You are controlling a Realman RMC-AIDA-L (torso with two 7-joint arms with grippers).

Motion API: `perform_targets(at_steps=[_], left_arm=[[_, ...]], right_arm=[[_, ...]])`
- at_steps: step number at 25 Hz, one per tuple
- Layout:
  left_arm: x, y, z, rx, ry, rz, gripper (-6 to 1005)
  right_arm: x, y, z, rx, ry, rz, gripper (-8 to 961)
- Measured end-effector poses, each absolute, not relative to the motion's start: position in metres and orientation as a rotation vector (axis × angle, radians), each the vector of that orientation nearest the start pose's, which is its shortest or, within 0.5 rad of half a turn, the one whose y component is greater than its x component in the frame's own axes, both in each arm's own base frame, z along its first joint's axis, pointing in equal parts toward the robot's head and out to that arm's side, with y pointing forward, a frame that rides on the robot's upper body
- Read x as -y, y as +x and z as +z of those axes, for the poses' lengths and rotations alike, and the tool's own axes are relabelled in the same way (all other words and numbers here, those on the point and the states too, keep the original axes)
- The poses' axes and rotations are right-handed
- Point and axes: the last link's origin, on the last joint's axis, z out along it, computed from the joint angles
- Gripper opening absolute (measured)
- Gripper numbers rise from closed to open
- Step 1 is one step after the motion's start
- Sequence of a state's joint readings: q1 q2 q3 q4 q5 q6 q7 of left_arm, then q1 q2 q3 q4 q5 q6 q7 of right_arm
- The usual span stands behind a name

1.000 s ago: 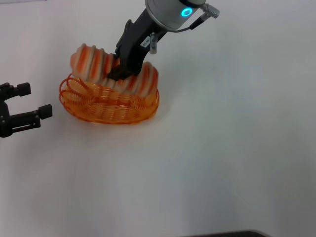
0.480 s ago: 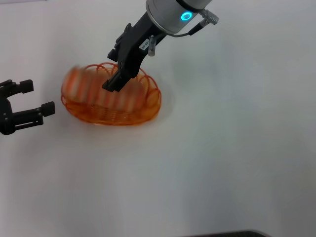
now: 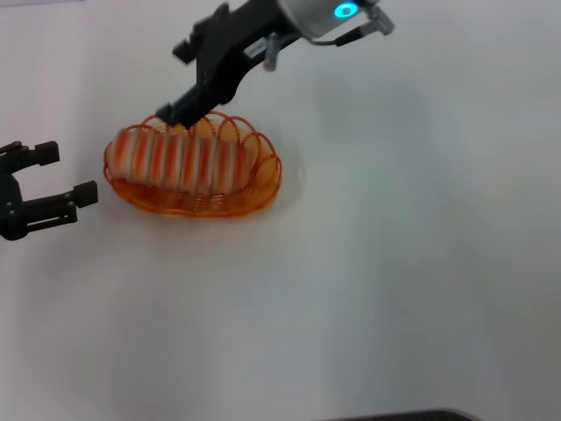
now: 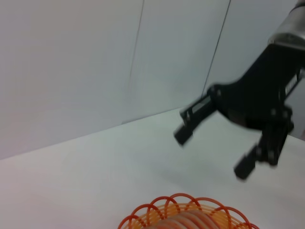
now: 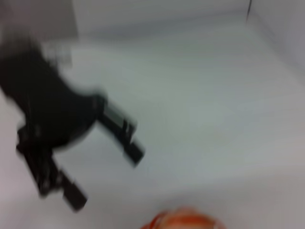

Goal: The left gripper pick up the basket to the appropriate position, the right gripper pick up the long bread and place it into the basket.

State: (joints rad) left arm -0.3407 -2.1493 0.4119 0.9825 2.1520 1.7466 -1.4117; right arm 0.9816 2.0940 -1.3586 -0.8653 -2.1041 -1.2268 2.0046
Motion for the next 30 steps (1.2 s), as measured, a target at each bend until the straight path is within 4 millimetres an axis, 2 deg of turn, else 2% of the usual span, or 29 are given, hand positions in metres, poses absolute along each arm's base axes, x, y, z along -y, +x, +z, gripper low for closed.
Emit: perform_targets(at_steps=[2, 5, 8, 13, 18, 22, 25, 30], left_arm=[[-0.272, -0.310, 0.053, 0.695, -2.542, -0.612, 873], [-0.271, -0.311, 0.051, 0.676, -2.537, -0.621, 873], [-0.269, -0.312, 0.050, 0.671, -2.533, -0.623, 873], [-0.261, -0.319, 0.049, 0.688, -2.507, -0.652, 872], [-0.256, -0.318, 0.042, 0.716, -2.520, -0.697, 864], [-0.254, -0.318, 0.035, 0.748, -2.534, -0.716, 859], [-0.252, -0.318, 0.031, 0.770, -2.544, -0.728, 858], [-0.247, -0.318, 0.025, 0.801, -2.568, -0.755, 856]], right_arm=[[-0.402, 0.071, -0.058, -0.229, -2.951, 0.242, 958], [-0.395, 0.096, -0.045, -0.251, -2.909, 0.444, 957], [-0.381, 0.127, -0.039, -0.327, -2.906, 0.498, 956], [-0.338, 0.178, -0.036, -0.365, -2.959, 0.584, 955], [-0.306, 0.216, -0.024, -0.276, -2.841, 0.746, 953], [-0.290, 0.245, -0.022, -0.299, -2.738, 0.767, 951], [-0.283, 0.258, -0.022, -0.343, -2.709, 0.784, 950], [-0.272, 0.265, -0.018, -0.338, -2.718, 0.804, 949]])
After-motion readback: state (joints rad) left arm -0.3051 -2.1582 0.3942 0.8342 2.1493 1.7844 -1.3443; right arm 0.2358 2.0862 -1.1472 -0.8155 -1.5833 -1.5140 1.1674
